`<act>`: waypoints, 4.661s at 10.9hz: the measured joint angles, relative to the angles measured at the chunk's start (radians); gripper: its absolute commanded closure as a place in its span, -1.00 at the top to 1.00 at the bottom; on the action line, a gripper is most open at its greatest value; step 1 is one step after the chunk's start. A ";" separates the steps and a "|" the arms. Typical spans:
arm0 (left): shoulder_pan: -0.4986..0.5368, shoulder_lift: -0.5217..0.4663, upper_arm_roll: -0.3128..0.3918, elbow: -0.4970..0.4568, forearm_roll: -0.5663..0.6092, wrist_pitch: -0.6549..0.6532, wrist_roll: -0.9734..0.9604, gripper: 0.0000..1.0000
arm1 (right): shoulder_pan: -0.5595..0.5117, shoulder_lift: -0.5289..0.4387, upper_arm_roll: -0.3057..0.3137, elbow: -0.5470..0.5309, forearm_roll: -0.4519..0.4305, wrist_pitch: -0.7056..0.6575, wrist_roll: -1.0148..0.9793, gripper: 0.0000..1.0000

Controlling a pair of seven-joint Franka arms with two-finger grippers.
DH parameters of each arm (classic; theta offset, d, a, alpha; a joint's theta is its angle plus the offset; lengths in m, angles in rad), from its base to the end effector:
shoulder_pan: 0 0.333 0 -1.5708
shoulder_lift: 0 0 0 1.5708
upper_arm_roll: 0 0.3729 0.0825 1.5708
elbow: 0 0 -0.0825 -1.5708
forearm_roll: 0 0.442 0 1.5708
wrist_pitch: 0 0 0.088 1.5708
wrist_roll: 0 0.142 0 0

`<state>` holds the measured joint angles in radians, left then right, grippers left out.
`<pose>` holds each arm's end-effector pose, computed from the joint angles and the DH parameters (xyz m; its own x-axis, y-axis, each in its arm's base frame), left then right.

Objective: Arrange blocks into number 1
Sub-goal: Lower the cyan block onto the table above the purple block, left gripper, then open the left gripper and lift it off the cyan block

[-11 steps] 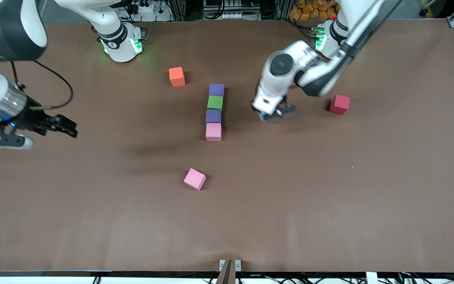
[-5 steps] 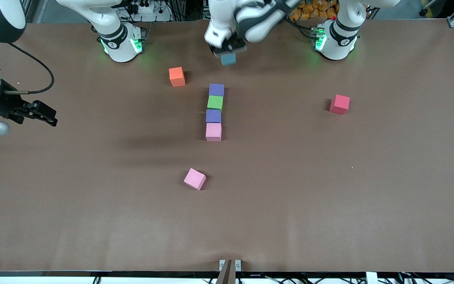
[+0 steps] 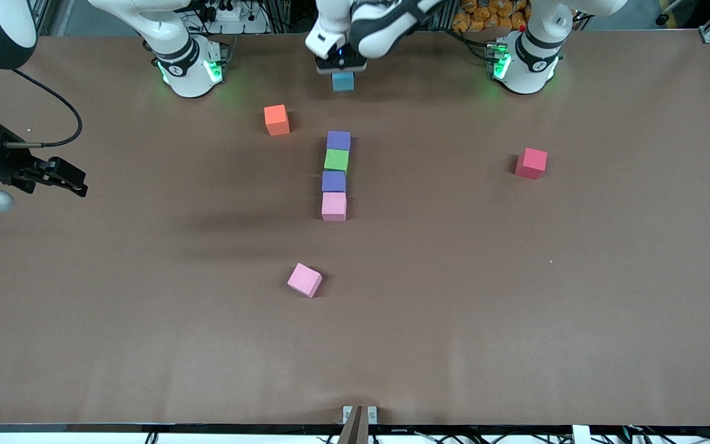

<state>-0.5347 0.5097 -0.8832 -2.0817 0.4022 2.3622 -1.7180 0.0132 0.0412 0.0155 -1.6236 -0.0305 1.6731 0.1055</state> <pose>0.1158 -0.6270 0.2353 0.9918 0.0671 -0.1091 0.0673 -0.9977 -0.0016 0.6346 0.0140 0.6016 0.9972 -0.0736 0.0113 -0.0739 -0.9969 0.0287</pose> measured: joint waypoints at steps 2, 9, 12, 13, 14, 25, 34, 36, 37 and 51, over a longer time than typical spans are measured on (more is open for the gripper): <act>0.003 0.070 0.011 0.019 0.057 0.006 0.005 -1.00 | 0.000 0.001 0.000 0.000 0.000 0.000 0.000 1.00; -0.016 0.166 0.104 0.100 0.144 0.029 0.091 -1.00 | 0.000 0.007 0.001 0.003 -0.001 0.018 -0.002 1.00; -0.079 0.174 0.172 0.127 0.145 0.028 0.110 -1.00 | 0.000 0.008 0.001 0.015 -0.004 0.008 -0.003 1.00; -0.083 0.174 0.176 0.130 0.145 0.028 0.110 -1.00 | -0.001 0.008 0.001 0.019 -0.004 -0.007 -0.003 1.00; -0.084 0.175 0.180 0.135 0.145 0.028 0.112 -1.00 | -0.002 0.008 0.001 0.022 -0.004 -0.013 -0.003 1.00; -0.084 0.176 0.229 0.159 0.145 0.029 0.130 -1.00 | -0.002 0.009 0.001 0.031 -0.004 -0.016 -0.003 1.00; -0.084 0.179 0.234 0.176 0.145 0.029 0.130 1.00 | -0.005 0.010 0.001 0.031 -0.004 -0.016 -0.003 1.00; -0.085 0.179 0.234 0.177 0.145 0.025 0.130 1.00 | -0.005 0.010 0.001 0.032 -0.004 -0.016 -0.003 1.00; -0.087 0.178 0.233 0.180 0.145 0.011 0.130 1.00 | -0.005 0.010 0.001 0.032 -0.004 -0.016 -0.003 1.00; 0.259 0.011 0.247 0.407 0.017 -0.333 0.290 1.00 | -0.048 0.012 0.000 0.159 -0.004 -0.179 -0.035 1.00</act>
<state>-0.2755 0.5202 -0.6365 -1.6745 0.4193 2.0289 -1.4277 -0.0350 0.0529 0.0156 -1.4651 -0.0345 1.4938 0.0700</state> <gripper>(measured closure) 0.000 0.000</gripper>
